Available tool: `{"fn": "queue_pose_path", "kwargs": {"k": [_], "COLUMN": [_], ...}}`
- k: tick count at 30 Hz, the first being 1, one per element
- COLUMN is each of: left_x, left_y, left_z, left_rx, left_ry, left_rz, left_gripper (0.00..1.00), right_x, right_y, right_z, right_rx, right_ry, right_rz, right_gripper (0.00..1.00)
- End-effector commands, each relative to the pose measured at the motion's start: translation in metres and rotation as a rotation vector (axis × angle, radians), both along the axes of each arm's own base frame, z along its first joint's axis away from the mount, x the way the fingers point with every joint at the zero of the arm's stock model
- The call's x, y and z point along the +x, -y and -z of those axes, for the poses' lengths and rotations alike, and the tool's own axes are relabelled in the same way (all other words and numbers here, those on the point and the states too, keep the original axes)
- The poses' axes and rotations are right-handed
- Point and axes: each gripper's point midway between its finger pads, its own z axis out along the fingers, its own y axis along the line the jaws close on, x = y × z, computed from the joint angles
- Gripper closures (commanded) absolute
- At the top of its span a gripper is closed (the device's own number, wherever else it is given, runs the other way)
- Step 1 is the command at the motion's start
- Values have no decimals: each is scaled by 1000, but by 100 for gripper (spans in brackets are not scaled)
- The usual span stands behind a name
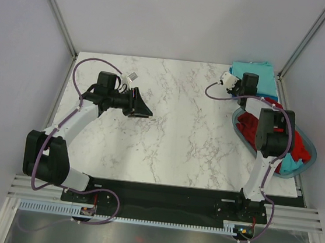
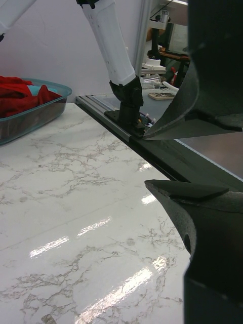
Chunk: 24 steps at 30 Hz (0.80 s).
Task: Fold and stack the t-shirts
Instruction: Neatly place the folded tshirt to the corner
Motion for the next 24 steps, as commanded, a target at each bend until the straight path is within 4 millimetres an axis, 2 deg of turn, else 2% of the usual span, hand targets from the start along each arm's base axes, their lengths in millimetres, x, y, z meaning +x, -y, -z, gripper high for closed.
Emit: {"fn": "queue_pose_path", "kwargs": {"k": [1, 4, 7, 8, 12, 18, 22, 24], "left_x": [-4, -4, -3, -3, -1, 2, 3, 3], "left_y": [0, 0, -1, 0, -1, -4, -4, -4], "left_z": [-15, -16, -14, -14, -14, -11, -10, -10], "left_rx": [-30, -28, -25, -26, -27, -25, -26, -25], "left_ry": [51, 56, 52, 51, 50, 37, 34, 36], "left_rz": [26, 23, 21, 24, 19, 7, 8, 8], "left_gripper": [55, 55, 55, 55, 55, 55, 55, 55], "right_x": [9, 17, 22, 23, 29, 23, 25, 30], "right_y": [-19, -21, -22, -22, -23, -21, -20, -18], "right_z": [-59, -60, -56, -47, -35, -3, -3, -11], "right_rx": [157, 190, 201, 200, 209, 203, 211, 212], "right_ry": [120, 132, 135, 120, 101, 27, 32, 64], "right_rz": [-33, -22, -23, -19, -13, 0, 8, 20], "right_gripper": [61, 68, 69, 69, 69, 69, 69, 69]}}
